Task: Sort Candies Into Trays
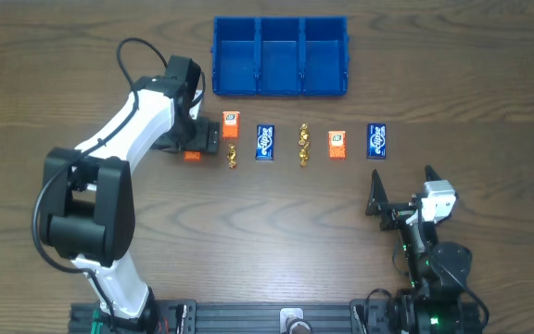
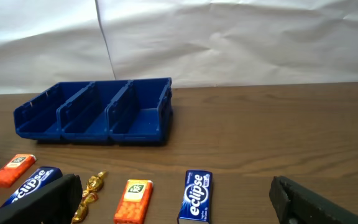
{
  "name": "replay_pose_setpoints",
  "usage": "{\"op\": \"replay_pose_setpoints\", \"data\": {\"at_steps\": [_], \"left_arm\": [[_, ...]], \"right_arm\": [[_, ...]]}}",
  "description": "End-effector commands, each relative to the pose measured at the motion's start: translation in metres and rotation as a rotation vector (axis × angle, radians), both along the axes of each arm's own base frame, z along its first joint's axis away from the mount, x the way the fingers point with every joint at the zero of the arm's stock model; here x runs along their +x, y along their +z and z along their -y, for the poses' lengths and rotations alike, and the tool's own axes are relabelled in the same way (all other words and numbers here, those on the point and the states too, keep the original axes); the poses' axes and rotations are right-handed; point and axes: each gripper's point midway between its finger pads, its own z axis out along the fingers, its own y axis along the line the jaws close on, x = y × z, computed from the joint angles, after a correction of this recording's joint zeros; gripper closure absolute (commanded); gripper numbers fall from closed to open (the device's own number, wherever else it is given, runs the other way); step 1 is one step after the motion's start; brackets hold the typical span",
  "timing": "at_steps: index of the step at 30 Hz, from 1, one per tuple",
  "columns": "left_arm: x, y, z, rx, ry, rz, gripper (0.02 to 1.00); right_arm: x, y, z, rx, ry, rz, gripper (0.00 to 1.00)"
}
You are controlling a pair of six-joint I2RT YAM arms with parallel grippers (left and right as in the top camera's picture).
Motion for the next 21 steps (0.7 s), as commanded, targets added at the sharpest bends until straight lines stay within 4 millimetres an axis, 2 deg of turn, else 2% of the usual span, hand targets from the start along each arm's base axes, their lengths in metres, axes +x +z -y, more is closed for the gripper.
{"op": "replay_pose_setpoints", "data": {"at_steps": [1, 8, 13, 21], "left_arm": [[0.007, -0.006, -0.002, 0.019, 0.011, 0.002, 0.053], [0.007, -0.013, -0.002, 0.022, 0.011, -0.008, 0.086], [0.007, -0.016, -0.003, 0.027, 0.012, -0.013, 0.183], [0.007, -0.022, -0.004, 0.033, 0.015, -0.023, 0.242]], "right_arm": [[0.0, -0.001, 0.003, -0.014, -0.011, -0.001, 0.003], [0.0, -0.001, 0.003, -0.014, -0.011, -0.001, 0.003], [0.0, -0.001, 0.003, -0.014, -0.011, -0.001, 0.003], [0.0, -0.001, 0.003, -0.014, -0.011, -0.001, 0.003]]}}
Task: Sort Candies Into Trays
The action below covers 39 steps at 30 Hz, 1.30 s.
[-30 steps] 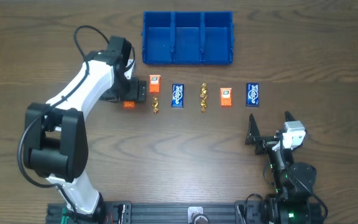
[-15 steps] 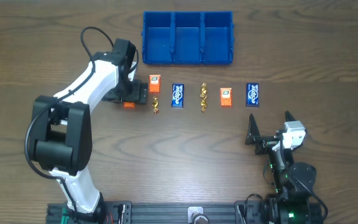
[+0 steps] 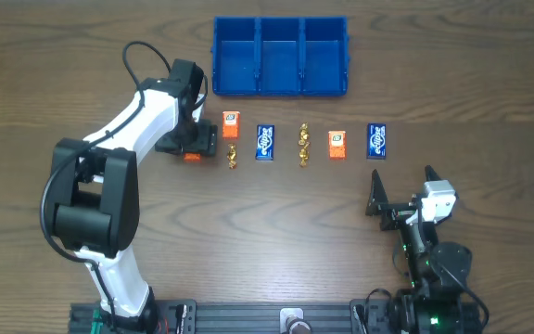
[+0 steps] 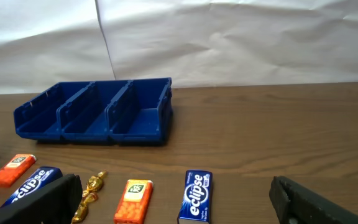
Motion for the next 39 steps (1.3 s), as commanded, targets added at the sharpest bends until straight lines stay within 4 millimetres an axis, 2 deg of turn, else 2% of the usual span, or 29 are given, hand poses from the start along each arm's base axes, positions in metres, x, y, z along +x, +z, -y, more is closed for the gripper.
{"op": "replay_pose_setpoints", "data": {"at_steps": [1, 12, 15, 18, 21, 23, 28, 32, 35, 39], "left_arm": [[0.006, -0.007, -0.003, 0.021, 0.012, -0.003, 0.259], [0.012, -0.005, -0.001, 0.013, 0.04, 0.017, 0.617], [0.018, 0.008, 0.001, 0.011, 0.062, 0.021, 0.728], [0.025, 0.023, 0.002, 0.008, 0.078, 0.029, 0.763], [0.036, 0.049, 0.006, -0.002, 0.099, 0.059, 0.772], [0.046, 0.073, 0.011, -0.017, 0.109, 0.103, 0.776], [0.085, 0.155, 0.032, -0.021, 0.137, 0.301, 0.787], [0.111, 0.205, 0.061, -0.063, 0.107, 0.438, 0.794], [0.132, 0.22, 0.08, -0.089, 0.109, 0.482, 0.794], [0.155, 0.211, 0.095, -0.093, 0.102, 0.495, 0.792]], "right_arm": [[0.0, -0.001, 0.003, -0.014, -0.011, -0.001, 0.003], [0.0, -0.001, 0.003, -0.014, -0.011, -0.001, 0.003], [0.0, -0.001, 0.003, -0.013, -0.011, -0.001, 0.003], [0.0, -0.001, 0.003, -0.014, -0.011, -0.001, 0.003], [0.0, -0.001, 0.003, -0.014, -0.011, -0.001, 0.003], [0.0, -0.001, 0.003, -0.014, -0.011, -0.001, 0.003], [0.0, -0.001, 0.003, -0.014, -0.011, -0.001, 0.003], [0.0, -0.001, 0.003, -0.014, -0.011, -0.001, 0.003], [0.0, -0.001, 0.003, -0.013, -0.011, -0.001, 0.003], [0.0, -0.001, 0.003, -0.014, -0.011, -0.001, 0.003]]}}
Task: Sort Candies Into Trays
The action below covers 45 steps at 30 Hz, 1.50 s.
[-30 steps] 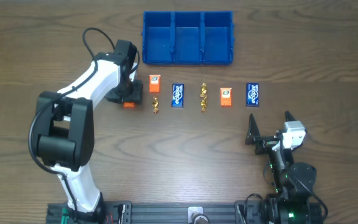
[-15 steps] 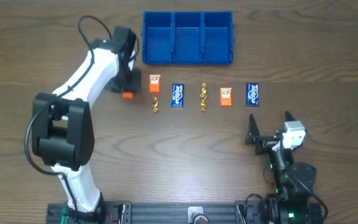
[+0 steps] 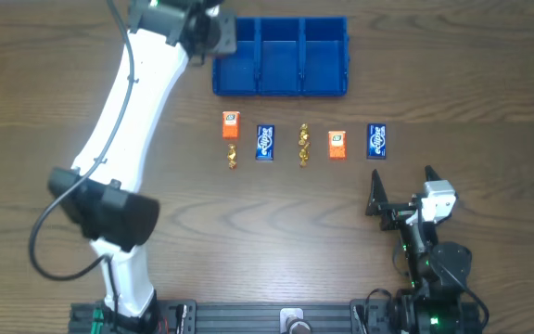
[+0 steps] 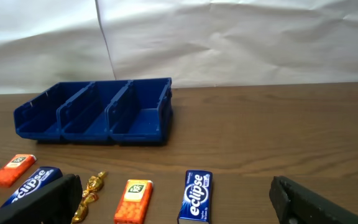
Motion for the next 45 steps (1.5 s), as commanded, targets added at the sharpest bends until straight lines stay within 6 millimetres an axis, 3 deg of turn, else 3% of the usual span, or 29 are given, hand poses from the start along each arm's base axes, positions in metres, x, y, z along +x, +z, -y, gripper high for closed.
{"op": "replay_pose_setpoints", "data": {"at_steps": [1, 7, 11, 21, 31, 33, 37, 40, 41, 45], "left_arm": [[0.038, -0.043, 0.012, 0.025, 0.037, -0.038, 0.787], [0.053, -0.084, 0.016, 0.031, 0.057, -0.082, 0.785], [0.055, -0.099, 0.017, 0.041, 0.057, -0.103, 0.774], [0.063, -0.099, 0.005, 0.057, 0.087, -0.086, 0.77], [0.065, -0.098, 0.006, 0.054, 0.079, -0.074, 0.741], [0.065, -0.098, 0.007, 0.054, 0.078, -0.074, 0.695], [0.065, -0.098, 0.008, 0.055, 0.075, -0.074, 0.461], [0.065, -0.094, 0.007, 0.056, 0.078, -0.066, 0.22], [0.063, -0.086, 0.006, 0.057, 0.081, -0.053, 0.025], [0.054, -0.049, 0.004, 0.064, 0.104, 0.005, 0.018]], "right_arm": [[0.0, -0.001, 0.003, -0.014, -0.011, -0.001, 0.003], [0.0, -0.001, 0.003, -0.014, -0.011, -0.001, 0.003], [0.0, -0.001, 0.003, -0.014, -0.011, -0.001, 0.003], [0.0, -0.001, 0.003, -0.013, -0.011, -0.001, 0.003], [0.0, -0.001, 0.003, -0.014, -0.011, -0.001, 0.003], [0.0, -0.001, 0.003, -0.014, -0.011, -0.001, 0.003], [0.0, -0.001, 0.003, -0.014, -0.011, -0.001, 0.003], [0.0, -0.001, 0.003, -0.013, -0.011, -0.001, 0.003], [0.0, -0.001, 0.003, -0.014, -0.011, -0.001, 0.003], [0.0, -0.001, 0.003, -0.014, -0.011, -0.001, 0.003]]}}
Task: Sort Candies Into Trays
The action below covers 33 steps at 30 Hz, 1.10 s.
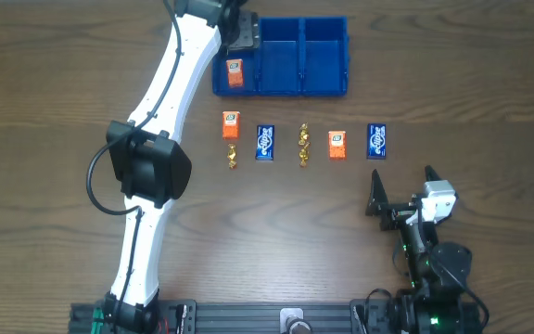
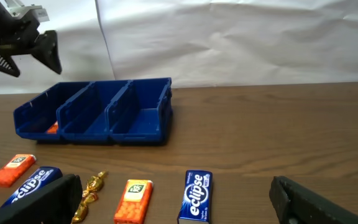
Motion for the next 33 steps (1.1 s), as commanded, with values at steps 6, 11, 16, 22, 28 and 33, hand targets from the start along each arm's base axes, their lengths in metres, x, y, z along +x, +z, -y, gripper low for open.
{"op": "replay_pose_setpoints", "data": {"at_steps": [6, 11, 16, 22, 28, 33], "left_arm": [[-0.074, 0.14, 0.006, 0.031, 0.025, 0.21, 0.018], [-0.135, 0.139, 0.007, 0.019, 0.02, 0.25, 0.036], [-0.155, 0.061, -0.013, 0.061, 0.056, 0.13, 0.053], [-0.157, -0.019, -0.014, 0.063, 0.048, -0.019, 0.069], [-0.154, -0.069, -0.017, 0.05, 0.058, -0.145, 0.08], [-0.149, -0.088, -0.013, 0.048, 0.045, -0.167, 0.088]], "right_arm": [[0.0, -0.001, 0.003, -0.014, -0.011, -0.001, 0.003], [0.0, -0.001, 0.003, -0.014, -0.011, -0.001, 0.003], [0.0, -0.001, 0.003, -0.014, -0.011, -0.001, 0.003], [0.0, -0.001, 0.003, -0.014, -0.011, -0.001, 0.003], [0.0, -0.001, 0.003, -0.014, -0.011, -0.001, 0.003], [0.0, -0.001, 0.003, -0.014, -0.011, -0.001, 0.003]]}}
